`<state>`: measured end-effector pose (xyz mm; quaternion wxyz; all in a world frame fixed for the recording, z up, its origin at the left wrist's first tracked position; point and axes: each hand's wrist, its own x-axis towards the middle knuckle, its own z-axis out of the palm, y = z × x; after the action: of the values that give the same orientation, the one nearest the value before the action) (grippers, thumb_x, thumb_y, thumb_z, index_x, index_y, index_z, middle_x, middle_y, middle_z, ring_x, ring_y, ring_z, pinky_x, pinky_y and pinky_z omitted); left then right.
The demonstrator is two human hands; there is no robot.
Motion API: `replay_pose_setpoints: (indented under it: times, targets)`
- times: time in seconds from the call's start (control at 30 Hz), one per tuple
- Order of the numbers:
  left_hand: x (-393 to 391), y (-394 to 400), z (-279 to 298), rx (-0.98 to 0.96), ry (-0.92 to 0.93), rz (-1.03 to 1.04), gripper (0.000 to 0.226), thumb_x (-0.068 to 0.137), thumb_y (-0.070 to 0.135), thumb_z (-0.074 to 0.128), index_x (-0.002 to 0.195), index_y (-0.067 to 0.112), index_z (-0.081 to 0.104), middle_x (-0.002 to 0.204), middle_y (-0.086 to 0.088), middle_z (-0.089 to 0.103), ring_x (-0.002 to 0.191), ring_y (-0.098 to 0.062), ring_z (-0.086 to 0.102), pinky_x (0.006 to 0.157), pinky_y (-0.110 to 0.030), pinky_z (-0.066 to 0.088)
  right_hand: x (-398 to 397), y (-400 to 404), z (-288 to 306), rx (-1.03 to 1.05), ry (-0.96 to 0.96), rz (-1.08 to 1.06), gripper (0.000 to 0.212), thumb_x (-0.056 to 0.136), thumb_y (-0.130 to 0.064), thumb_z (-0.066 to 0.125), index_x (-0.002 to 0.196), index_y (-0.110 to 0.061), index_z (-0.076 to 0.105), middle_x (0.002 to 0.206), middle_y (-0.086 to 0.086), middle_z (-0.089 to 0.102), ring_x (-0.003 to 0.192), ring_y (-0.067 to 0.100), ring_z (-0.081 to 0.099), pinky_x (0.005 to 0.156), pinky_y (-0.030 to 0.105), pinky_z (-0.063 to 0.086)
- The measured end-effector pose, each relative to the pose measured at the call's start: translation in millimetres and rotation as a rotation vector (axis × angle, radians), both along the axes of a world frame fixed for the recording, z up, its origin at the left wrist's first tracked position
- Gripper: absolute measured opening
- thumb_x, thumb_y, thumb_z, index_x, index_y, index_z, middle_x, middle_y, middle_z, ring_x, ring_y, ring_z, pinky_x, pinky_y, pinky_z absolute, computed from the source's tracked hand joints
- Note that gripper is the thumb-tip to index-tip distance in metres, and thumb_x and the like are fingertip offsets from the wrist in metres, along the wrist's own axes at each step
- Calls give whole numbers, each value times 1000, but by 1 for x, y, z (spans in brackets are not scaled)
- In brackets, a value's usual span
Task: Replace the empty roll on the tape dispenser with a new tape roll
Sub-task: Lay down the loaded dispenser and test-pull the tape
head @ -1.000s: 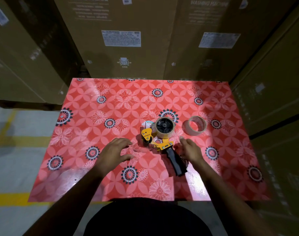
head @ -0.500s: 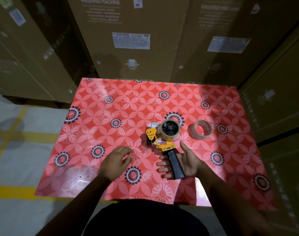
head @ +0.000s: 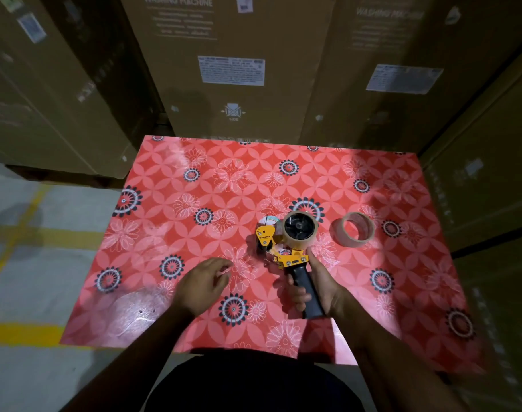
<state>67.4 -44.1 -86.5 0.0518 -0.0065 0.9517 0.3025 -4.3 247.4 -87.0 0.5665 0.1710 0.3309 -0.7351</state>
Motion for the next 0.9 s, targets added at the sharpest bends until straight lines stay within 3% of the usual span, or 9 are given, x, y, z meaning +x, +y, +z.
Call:
replay_pose_setpoints:
  times: [0.1,0.2,0.33,0.43,0.53,0.67,0.77,0.83,0.9]
  targets:
    - [-3,6,0,54,-38,-10,24,99,28,56,123,28,61,102,16,64,83,3,61,78,-25,56,0,3,13,115,48,54,61,85,-70,38,67,-12,42,47,0,37,36,14,27,45,21,29]
    - [-9,14,0,233,-127,22,22,100,30,55,122,32,61,92,18,69,78,1,67,74,-23,57,-4,12,22,229,125,123,55,79,-67,46,67,-13,43,48,0,33,36,16,28,46,24,32]
    - [-28,34,7,810,-406,362,19,103,31,51,118,28,62,105,-2,76,84,-19,72,80,-47,60,-10,26,41,358,194,170,58,73,-72,47,64,-15,45,49,1,30,37,17,25,49,30,22]
    - [-43,49,21,1197,-653,493,34,102,38,51,126,14,53,115,-20,70,100,-32,71,77,-39,59,-14,32,53,343,261,211,59,71,-74,52,65,-15,46,49,1,30,36,17,27,50,32,21]
    - [-50,61,29,1455,-827,540,41,102,42,46,127,10,51,109,-22,69,95,-31,70,71,-35,60,-17,34,62,308,292,254,61,69,-74,56,67,-14,45,48,1,32,36,17,28,51,34,19]
    - [-54,71,33,1661,-858,527,42,100,43,47,121,8,58,90,-17,67,74,-22,66,56,-28,58,-16,32,71,269,313,285,60,69,-72,58,66,-13,46,47,0,33,35,16,30,48,31,25]
    - [-51,76,37,1763,-806,588,23,103,17,44,113,-1,56,76,-16,68,60,-17,66,53,-23,58,-14,32,74,241,333,281,60,73,-71,54,67,-12,47,47,1,35,34,16,32,47,30,29]
    - [-48,75,40,1805,-749,593,13,94,-2,46,103,-2,55,71,-16,68,56,-16,67,53,-21,58,-14,32,74,219,346,277,60,74,-70,54,68,-11,47,47,1,36,34,16,33,46,28,31]
    - [-45,71,42,1807,-705,576,17,83,-11,51,96,-2,54,73,-18,70,60,-18,70,55,-21,59,-15,33,74,196,349,274,61,74,-71,55,69,-11,47,47,2,37,34,16,34,46,28,31]
